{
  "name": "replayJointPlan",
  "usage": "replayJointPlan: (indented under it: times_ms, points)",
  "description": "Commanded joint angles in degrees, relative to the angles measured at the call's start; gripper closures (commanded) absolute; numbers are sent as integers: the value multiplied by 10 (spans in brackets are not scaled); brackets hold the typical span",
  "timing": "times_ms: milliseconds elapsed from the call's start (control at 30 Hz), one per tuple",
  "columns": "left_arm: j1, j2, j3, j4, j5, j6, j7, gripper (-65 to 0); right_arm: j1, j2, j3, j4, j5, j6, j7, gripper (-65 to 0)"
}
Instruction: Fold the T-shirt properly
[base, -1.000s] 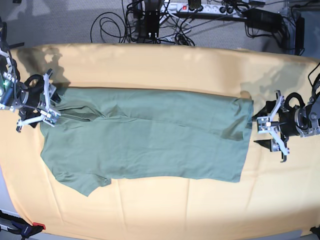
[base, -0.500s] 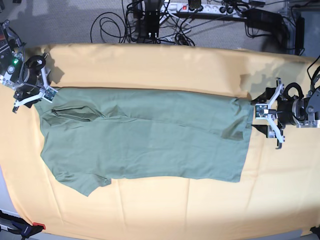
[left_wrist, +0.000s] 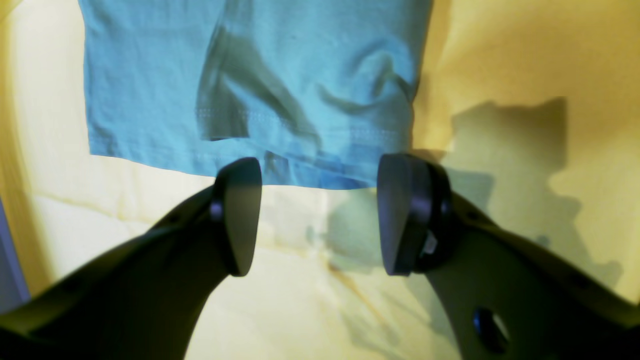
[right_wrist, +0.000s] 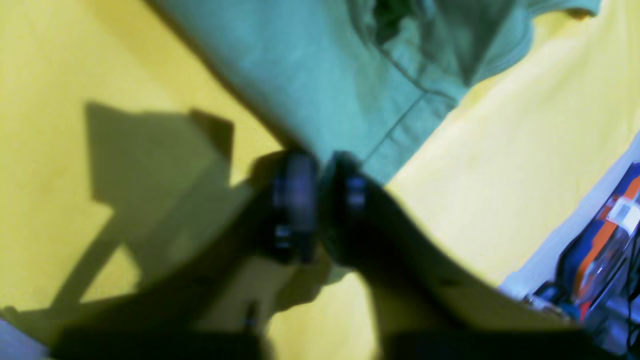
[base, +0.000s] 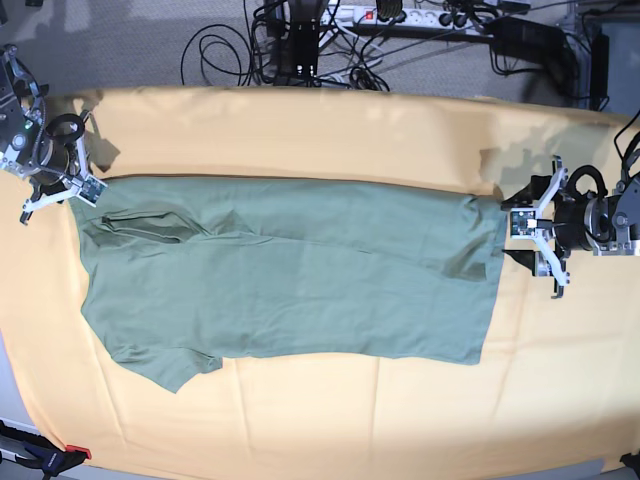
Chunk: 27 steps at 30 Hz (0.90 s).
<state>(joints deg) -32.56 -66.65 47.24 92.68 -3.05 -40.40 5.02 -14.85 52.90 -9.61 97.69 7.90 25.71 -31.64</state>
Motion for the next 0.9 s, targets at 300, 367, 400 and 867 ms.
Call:
replayJointPlan:
  times_ms: [300,367,400,867]
  points:
    - [-11,-11,-9,5,-7,4,-6,-371,7,14,6,4,4,-24,-22,0]
    - [-5,-11,-9,5,-7,4,-6,-371,7,14,6,4,11,-24,-27,0]
    - [-1,-11,-9,5,-6,4,-6,-374,7,14,6,4,10,-24,-26,0]
    - [24,-11,-9,40,10,4,-7,-376,7,14,6,4,10,-30,-26,-102]
